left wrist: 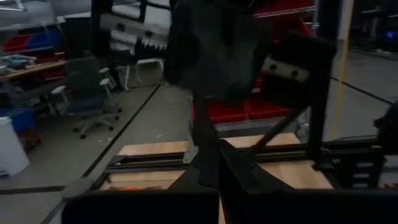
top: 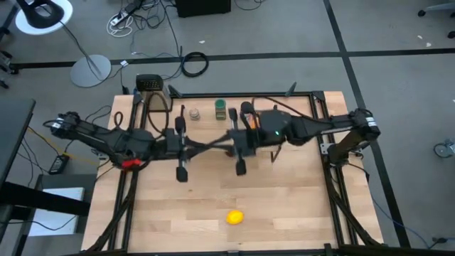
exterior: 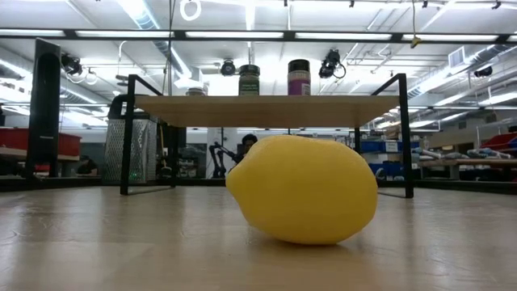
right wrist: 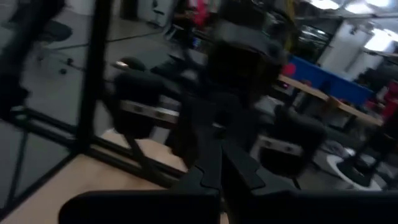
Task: Shelf spices
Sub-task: Return to Home Position
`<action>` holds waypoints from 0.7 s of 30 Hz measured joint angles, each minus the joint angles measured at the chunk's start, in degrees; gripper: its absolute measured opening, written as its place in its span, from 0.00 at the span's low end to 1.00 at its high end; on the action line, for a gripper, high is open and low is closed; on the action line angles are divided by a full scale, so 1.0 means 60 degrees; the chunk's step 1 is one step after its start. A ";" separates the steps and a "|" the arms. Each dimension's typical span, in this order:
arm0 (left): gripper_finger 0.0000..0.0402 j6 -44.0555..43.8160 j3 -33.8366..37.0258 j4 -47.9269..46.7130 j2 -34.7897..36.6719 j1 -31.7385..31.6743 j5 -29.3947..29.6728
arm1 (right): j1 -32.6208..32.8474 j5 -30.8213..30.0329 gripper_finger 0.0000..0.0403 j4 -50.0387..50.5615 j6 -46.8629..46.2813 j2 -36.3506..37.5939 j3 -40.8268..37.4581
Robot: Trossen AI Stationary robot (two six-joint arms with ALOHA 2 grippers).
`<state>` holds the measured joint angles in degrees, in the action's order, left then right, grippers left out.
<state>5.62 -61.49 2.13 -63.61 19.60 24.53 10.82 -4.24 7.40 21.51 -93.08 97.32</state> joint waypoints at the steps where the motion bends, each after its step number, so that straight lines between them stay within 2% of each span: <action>1: 0.00 0.0000 -0.0001 -0.0017 0.0053 -0.0073 0.0006 | -0.0182 0.0029 0.00 -0.0124 -0.0082 -0.0040 -0.0064; 4: 0.00 0.0035 0.0004 -0.0173 0.0326 -0.0168 0.0012 | -0.0552 0.0111 0.00 -0.0570 -0.0183 0.0014 -0.0497; 8: 0.00 0.0265 -0.0002 -0.0222 0.1330 0.0039 0.0036 | -0.0705 0.0161 0.00 -0.0780 -0.0184 0.0675 -0.1239; 14: 0.00 0.0015 -0.0012 -0.1418 0.2929 0.0765 0.0877 | -0.0472 -0.0472 0.00 -0.1190 -0.0147 0.2831 -0.2905; 21: 0.00 -0.0223 0.0087 -0.3171 0.3687 0.1509 0.1745 | 0.0128 -0.1312 0.00 -0.1567 -0.0159 0.6002 -0.5699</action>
<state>4.28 -60.97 -16.89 -41.49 28.65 35.00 11.59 -12.11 -2.00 20.56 -57.07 63.12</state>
